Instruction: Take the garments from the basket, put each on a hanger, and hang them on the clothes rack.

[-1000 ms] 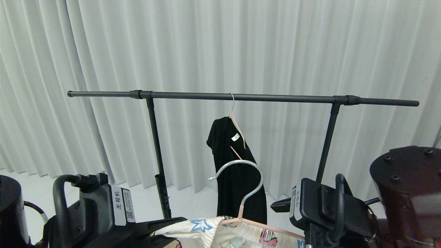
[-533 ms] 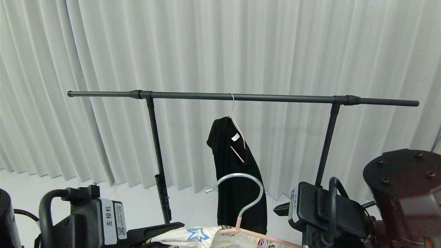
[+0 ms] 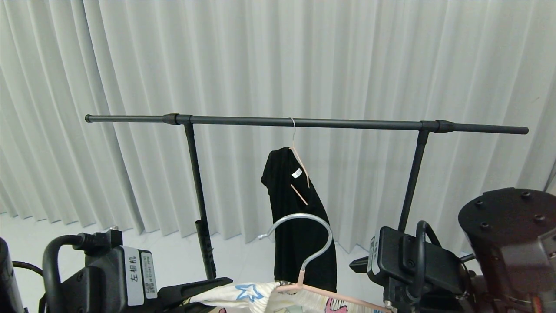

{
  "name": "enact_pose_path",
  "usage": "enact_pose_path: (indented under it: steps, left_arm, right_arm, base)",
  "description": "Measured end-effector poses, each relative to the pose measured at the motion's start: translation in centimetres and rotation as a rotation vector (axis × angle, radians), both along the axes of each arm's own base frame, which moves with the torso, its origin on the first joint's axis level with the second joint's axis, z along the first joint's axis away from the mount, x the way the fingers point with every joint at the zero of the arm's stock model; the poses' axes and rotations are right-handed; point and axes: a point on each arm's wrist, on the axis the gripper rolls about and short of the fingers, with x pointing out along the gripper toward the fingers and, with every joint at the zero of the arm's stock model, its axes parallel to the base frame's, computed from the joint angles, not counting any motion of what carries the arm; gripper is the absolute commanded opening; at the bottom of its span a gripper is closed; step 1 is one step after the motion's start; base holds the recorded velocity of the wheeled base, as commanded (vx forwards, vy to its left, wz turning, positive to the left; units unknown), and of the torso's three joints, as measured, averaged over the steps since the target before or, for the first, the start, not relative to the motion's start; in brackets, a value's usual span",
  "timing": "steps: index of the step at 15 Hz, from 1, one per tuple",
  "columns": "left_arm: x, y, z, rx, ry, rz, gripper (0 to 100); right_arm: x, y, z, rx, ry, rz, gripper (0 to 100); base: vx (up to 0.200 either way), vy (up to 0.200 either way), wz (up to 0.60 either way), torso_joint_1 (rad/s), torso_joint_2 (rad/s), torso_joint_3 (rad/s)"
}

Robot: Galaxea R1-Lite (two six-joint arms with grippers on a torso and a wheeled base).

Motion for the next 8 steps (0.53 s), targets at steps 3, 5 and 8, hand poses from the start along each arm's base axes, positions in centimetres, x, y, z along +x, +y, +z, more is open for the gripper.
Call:
enact_pose_path:
  steps: [3,5,8]
  left_arm:
    - [0.13,-0.16,0.29,-0.011,-0.006,0.001,0]
    - [0.25,-0.28,0.40,-0.013,-0.005,0.003,0]
    - [0.30,-0.32,0.43,-0.013,-0.006,0.003,100]
  right_arm:
    - [0.09,-0.07,0.03,0.005,-0.004,-0.004,0]
    - [0.11,-0.01,0.02,0.005,-0.006,-0.004,0]
    - [0.15,-0.04,0.08,0.006,-0.010,-0.010,0]
  base:
    - [0.000,0.000,0.00,0.000,0.00,0.000]
    - [0.000,0.000,0.00,0.000,0.00,0.000]
    - [0.000,0.000,0.00,0.000,0.00,0.000]
